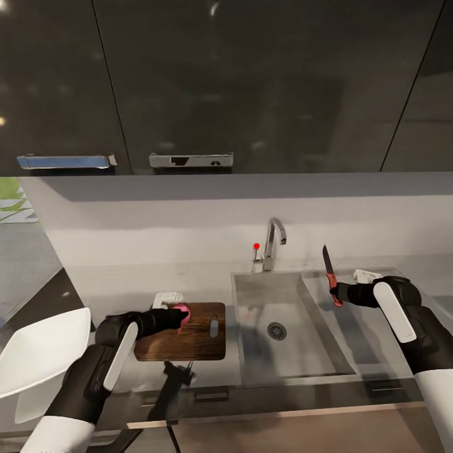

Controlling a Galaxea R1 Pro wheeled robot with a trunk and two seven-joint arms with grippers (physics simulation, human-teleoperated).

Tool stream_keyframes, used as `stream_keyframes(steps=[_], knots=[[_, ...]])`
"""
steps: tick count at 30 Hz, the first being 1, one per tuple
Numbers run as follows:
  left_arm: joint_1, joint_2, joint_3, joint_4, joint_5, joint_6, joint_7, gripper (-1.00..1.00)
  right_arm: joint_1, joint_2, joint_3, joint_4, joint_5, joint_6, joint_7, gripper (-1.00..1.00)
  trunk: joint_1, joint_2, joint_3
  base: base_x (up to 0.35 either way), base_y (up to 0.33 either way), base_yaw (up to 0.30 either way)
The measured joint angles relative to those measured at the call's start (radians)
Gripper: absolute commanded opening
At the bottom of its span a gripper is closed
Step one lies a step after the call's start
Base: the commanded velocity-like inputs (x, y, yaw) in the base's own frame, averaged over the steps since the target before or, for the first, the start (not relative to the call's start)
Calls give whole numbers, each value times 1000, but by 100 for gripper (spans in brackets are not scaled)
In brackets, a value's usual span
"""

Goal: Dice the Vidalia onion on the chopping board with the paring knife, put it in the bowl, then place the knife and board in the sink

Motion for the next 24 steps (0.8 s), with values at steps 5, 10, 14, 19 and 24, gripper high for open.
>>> stream_keyframes(steps=[5,10,14,19,24], knots=[[-21,1,0,24,0,0,0,-100,0,0,0,0,0,0,0,-100,0,0,0,0,0,0],[-37,3,0,58,-1,0,-1,-100,0,0,0,0,0,0,0,-100,0,0,0,0,0,0],[-50,3,1,108,-3,-15,-2,-100,0,0,0,0,0,0,0,-100,0,0,0,0,0,0],[-53,2,1,122,-1,-52,-1,-100,0,0,0,0,0,0,0,-100,0,0,0,0,0,0],[-58,2,1,147,-3,-59,-1,-100,0,0,0,0,0,0,0,-100,0,0,0,0,0,0]])
